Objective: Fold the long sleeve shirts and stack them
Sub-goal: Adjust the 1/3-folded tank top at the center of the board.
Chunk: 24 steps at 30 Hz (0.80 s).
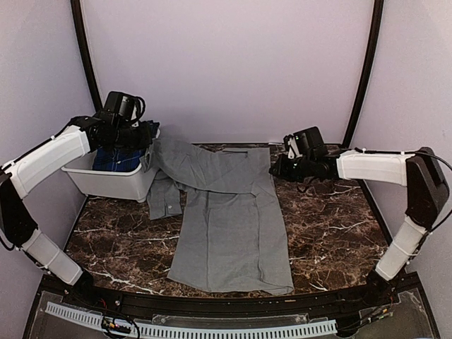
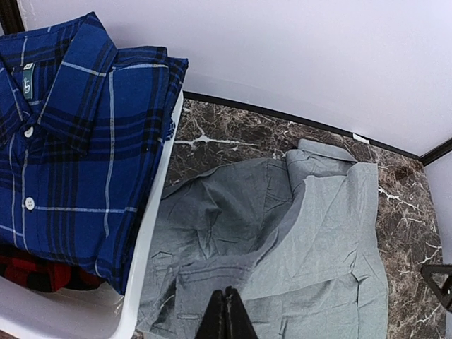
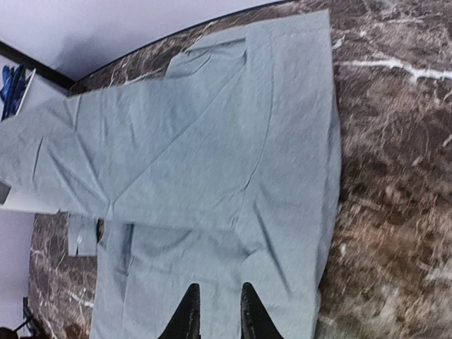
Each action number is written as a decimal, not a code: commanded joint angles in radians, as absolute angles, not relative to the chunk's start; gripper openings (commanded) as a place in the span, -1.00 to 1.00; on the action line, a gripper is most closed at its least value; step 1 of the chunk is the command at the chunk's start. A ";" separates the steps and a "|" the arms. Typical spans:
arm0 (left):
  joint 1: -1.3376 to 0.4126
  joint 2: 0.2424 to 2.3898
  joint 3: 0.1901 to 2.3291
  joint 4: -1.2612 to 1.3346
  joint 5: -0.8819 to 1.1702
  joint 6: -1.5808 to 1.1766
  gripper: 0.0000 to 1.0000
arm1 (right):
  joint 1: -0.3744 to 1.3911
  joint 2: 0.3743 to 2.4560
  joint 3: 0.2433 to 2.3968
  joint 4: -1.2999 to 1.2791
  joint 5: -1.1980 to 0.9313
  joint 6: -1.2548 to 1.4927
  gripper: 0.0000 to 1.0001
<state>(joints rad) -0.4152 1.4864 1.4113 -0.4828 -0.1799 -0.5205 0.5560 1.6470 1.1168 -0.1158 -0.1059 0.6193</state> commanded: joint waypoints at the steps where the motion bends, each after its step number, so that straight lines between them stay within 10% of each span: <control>1: -0.437 1.412 1.394 -0.517 -0.251 -0.544 -1.00 | 0.491 1.777 1.233 -0.058 -0.156 0.576 -0.66; 24: -0.469 1.408 1.400 -0.560 -0.260 -0.557 -1.00 | 0.356 2.474 1.935 -0.122 -0.380 0.610 -0.71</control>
